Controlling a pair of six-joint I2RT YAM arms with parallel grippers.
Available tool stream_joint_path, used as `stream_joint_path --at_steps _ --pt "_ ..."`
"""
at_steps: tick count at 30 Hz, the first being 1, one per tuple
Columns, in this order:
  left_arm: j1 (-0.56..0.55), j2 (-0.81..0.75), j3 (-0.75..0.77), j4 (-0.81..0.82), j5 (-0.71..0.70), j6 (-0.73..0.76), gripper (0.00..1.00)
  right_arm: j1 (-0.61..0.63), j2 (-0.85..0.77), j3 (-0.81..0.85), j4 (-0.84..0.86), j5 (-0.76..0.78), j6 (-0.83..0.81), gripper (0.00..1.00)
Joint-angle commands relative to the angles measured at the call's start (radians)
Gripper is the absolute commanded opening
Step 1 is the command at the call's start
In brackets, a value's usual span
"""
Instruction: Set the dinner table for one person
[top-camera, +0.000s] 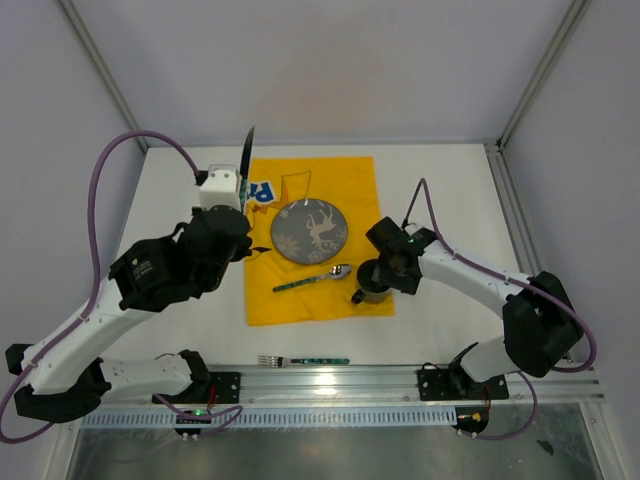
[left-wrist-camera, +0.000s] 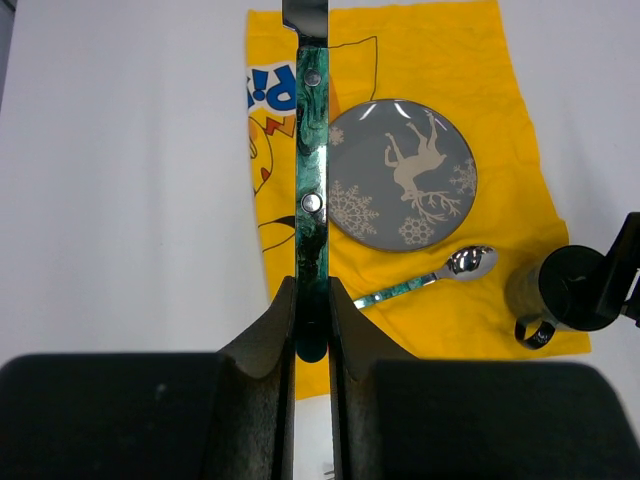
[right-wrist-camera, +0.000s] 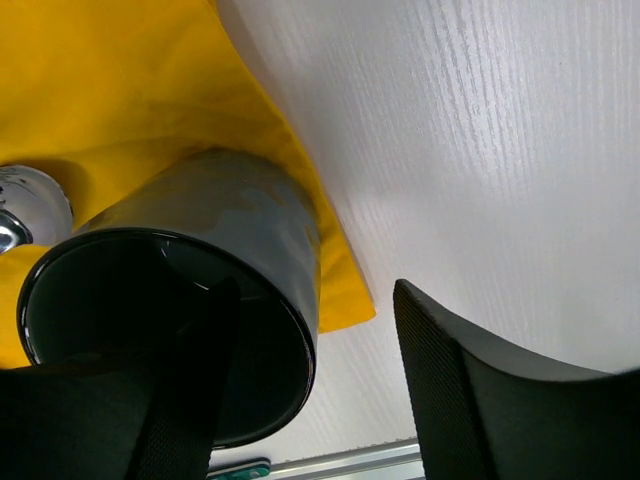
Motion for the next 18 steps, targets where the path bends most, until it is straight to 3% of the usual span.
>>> stream_joint_path --at_steps 1,5,9,14,18 --pt "0.002 -0.01 0.013 0.044 -0.008 0.004 0.0 0.003 -0.037 0.011 -0.009 0.015 0.022 0.69" --pt "0.002 -0.003 0.01 0.015 0.042 0.002 0.0 0.009 -0.062 0.011 -0.017 0.026 0.023 0.73" --pt "0.002 0.052 0.01 -0.056 0.231 0.037 0.0 0.029 -0.102 0.037 -0.003 0.044 -0.016 0.74" --pt "0.002 0.138 -0.013 -0.153 0.501 0.073 0.0 0.038 -0.14 0.095 0.105 -0.031 -0.206 0.74" --pt "0.002 0.186 -0.071 -0.219 0.674 0.113 0.0 0.038 -0.137 0.167 0.072 0.046 -0.293 0.74"
